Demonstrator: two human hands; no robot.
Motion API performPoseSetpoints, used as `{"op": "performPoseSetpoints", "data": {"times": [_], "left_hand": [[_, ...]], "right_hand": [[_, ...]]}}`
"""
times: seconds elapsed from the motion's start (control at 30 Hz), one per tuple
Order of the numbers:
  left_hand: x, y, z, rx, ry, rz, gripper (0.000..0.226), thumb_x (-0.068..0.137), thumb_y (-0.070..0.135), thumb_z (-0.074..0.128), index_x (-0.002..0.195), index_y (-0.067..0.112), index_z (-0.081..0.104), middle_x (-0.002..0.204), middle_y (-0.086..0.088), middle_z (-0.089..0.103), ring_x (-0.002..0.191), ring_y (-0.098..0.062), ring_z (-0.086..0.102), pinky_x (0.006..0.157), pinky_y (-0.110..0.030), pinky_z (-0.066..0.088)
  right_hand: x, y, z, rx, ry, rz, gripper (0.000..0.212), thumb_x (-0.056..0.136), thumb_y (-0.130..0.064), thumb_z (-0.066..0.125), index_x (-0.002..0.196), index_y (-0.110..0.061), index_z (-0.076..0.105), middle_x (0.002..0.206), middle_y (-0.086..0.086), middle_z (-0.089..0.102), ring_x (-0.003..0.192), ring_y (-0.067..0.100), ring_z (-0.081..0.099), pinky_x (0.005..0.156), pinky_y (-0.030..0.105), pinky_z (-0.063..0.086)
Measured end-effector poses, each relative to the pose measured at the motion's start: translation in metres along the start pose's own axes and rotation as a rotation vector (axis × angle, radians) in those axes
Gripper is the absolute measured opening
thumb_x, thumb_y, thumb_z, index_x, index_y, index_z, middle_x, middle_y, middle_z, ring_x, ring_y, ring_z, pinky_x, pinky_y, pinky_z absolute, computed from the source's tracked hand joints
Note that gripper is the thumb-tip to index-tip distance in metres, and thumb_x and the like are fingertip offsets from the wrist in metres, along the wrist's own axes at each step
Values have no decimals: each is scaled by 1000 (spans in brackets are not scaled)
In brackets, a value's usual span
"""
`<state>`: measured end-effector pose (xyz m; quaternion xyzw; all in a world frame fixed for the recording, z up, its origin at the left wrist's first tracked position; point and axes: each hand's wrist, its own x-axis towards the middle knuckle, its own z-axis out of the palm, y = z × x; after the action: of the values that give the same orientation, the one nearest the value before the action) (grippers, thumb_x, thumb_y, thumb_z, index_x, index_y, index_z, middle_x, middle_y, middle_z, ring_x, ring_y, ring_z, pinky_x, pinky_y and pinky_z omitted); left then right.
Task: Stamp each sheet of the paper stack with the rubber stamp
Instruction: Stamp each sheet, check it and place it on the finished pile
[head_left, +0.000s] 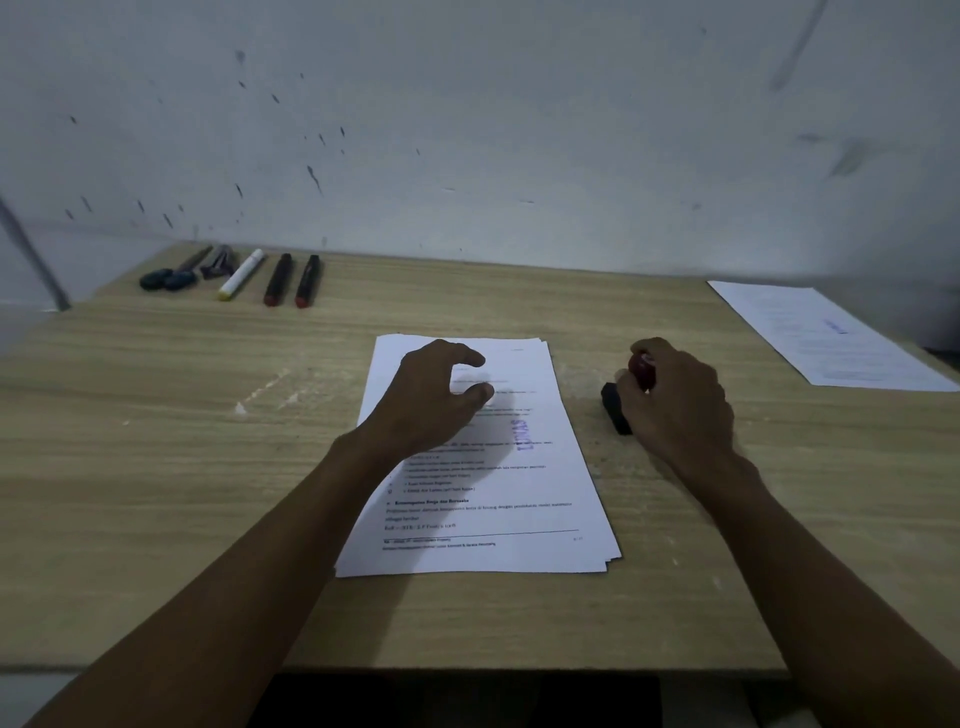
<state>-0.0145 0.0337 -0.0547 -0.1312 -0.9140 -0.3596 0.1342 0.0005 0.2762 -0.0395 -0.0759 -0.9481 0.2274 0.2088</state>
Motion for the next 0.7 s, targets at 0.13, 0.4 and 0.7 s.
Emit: {"op": "performPoseSetpoints", "data": {"times": [0.13,0.4,0.7], "left_hand": [[-2,-3,0,-9,2,5,35,87,29,69,119,17,63,127,3,61,123,-12,49,97,-15,27],[-5,-5,2,-6,7,7,35,87,29,69,119,17,63,128,2,60,124,-14,49,96,-16,27],[-8,-5,-3,-31,91,-8,32,85,26,70,115,16,65,122,0,63,118,-16,53,103,-28,37]], "right_hand": [[-3,0,1,1,28,3,36,93,-33,54,128,-23,56,116,8,62,107,31,57,79,37,42],[-6,0,1,3,-6,-2,42,94,-30,54,136,-27,51,120,10,59,110,32,55,85,41,45],[-17,-2,-2,-7,49,54,72,84,-45,67,144,-27,32,124,12,48,117,34,48,80,44,46]]}}
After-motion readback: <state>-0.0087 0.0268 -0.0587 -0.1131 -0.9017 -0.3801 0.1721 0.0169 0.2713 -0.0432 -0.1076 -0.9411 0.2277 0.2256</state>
